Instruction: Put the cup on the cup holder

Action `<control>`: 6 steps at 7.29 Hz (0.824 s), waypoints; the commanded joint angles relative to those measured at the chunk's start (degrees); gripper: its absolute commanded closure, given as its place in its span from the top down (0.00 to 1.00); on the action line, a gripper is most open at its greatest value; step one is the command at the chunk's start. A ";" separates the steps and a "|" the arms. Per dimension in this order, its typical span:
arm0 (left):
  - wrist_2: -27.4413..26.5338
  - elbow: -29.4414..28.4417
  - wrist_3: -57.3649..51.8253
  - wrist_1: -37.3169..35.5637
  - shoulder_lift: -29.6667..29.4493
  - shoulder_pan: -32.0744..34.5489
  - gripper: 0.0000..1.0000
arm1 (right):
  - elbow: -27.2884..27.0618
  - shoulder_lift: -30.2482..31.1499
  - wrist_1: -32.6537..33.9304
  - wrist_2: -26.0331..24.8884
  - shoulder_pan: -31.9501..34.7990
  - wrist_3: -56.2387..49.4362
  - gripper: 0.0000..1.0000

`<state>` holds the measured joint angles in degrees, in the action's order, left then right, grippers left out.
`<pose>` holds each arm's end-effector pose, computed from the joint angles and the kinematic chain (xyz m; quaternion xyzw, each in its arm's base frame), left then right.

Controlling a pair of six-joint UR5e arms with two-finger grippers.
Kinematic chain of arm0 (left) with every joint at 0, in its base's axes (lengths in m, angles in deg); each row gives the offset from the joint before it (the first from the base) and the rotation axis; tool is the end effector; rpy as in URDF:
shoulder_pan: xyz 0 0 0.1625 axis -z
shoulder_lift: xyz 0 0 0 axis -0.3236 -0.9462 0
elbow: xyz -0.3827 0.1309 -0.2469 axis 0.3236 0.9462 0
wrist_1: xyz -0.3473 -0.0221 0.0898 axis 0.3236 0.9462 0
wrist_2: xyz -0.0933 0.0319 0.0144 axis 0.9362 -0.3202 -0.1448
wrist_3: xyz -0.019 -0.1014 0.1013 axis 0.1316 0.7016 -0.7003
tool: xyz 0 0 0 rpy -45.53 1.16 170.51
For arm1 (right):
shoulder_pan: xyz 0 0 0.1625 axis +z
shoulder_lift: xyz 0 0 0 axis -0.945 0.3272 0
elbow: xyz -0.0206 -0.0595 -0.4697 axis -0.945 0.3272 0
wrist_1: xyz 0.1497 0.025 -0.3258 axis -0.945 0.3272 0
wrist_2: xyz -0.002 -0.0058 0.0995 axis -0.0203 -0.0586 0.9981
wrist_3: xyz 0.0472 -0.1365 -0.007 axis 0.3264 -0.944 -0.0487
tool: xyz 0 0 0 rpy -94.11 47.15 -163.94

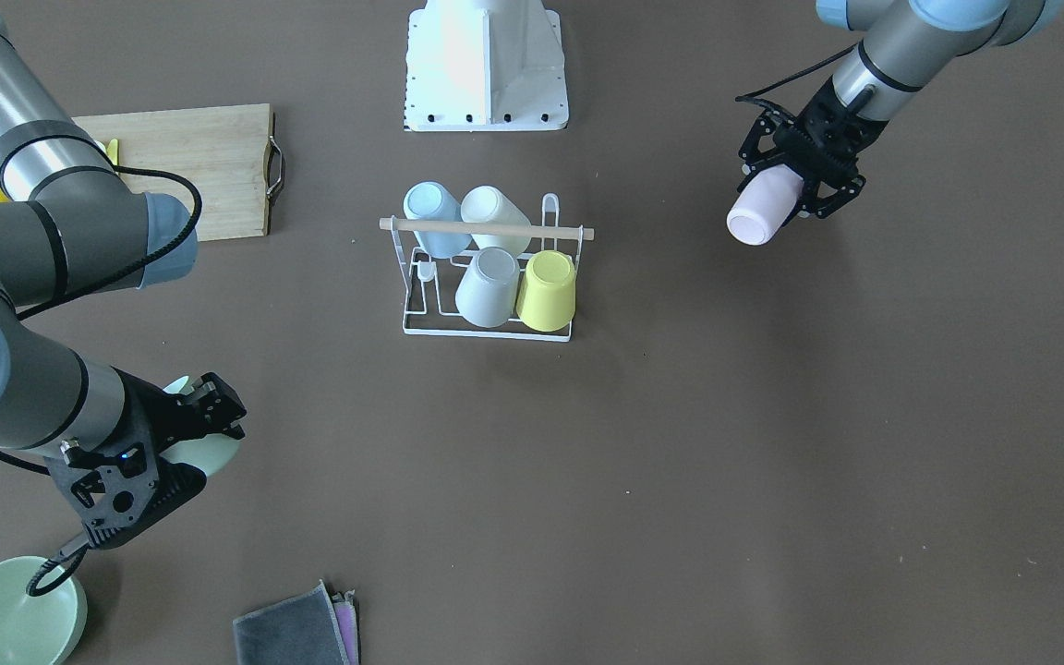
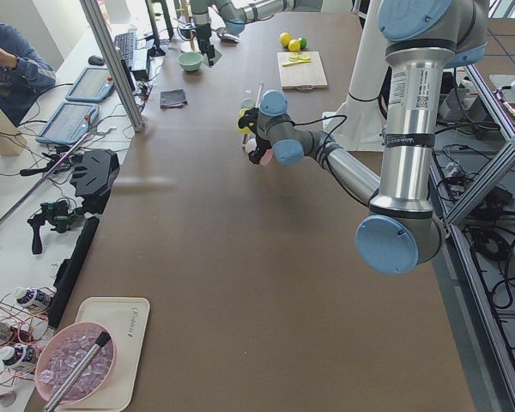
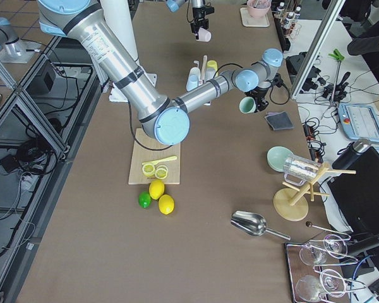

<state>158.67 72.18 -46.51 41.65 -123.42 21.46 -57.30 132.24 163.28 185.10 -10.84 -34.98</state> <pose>0.3049 -0.3579 0.4272 0.2962 0.4721 0.2485 0.7922 -0.3414 -0.6614 0.3984 0.1452 -0.4262 -0.2631 0.8532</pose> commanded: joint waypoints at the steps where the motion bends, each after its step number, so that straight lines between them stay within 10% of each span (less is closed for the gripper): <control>1: -19.04 0.26 4.97 15.40 -0.53 -8.23 0.34 | -3.17 3.11 -13.15 -1.82 -1.25 5.21 0.00; 6: -55.91 -4.81 4.64 25.56 -11.49 -30.04 0.34 | -2.56 2.85 -37.42 -3.31 -6.35 6.03 0.00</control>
<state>109.82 70.21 -41.70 66.93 -131.55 -4.22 -59.90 135.22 131.98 182.00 -16.02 -29.05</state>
